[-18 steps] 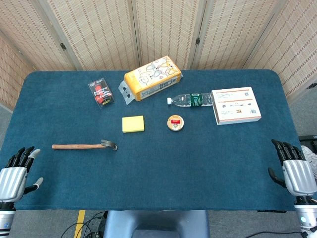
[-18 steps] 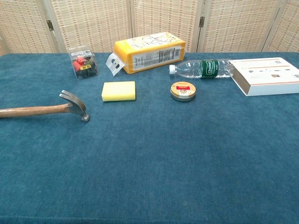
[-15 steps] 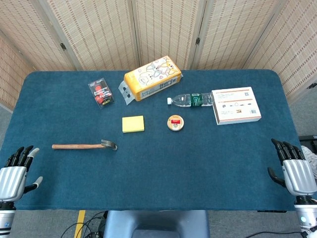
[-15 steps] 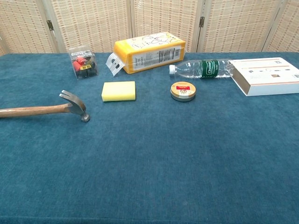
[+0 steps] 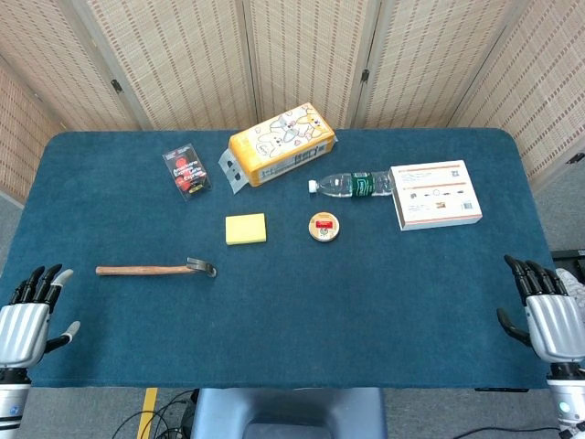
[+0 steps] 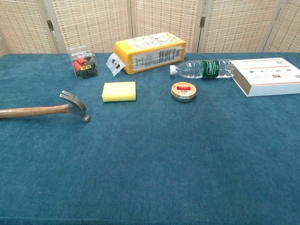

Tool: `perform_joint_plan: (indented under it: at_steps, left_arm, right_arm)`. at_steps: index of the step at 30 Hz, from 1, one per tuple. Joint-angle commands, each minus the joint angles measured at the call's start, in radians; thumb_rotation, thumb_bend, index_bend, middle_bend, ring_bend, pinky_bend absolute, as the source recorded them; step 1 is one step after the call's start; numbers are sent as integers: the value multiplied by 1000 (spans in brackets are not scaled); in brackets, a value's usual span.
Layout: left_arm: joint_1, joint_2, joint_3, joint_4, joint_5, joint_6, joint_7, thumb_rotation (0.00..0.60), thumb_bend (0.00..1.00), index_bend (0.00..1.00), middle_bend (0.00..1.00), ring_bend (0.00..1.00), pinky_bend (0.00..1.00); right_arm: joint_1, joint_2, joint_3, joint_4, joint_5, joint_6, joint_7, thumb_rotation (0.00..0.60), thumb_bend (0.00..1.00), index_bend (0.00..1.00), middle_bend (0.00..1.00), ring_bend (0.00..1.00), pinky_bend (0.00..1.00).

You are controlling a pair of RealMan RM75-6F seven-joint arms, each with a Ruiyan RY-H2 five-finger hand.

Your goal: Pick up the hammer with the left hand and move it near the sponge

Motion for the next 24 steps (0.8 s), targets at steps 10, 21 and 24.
perform_joint_plan:
  at_steps: [10,21,24]
  left_arm:
    - [-58,19,-17,-30,7,-70,-8,600,255,183,120,77,193]
    - [-207,7,-74,-51,-49,-262,-35,600,254,196,155,77,193]
    - [-249,-5,-90,-51,-71,-311,-25,600,254,201,155,77,193]
  right_arm:
    - [-3,11,2,-10,-2,5,6,600,245,0,163,115,177]
    - [0,31,12,-23,4,5,9,600,244,0,165,115,177]
    - [1,42,17,-33,8,7,4,600,244,0,165,115,177]
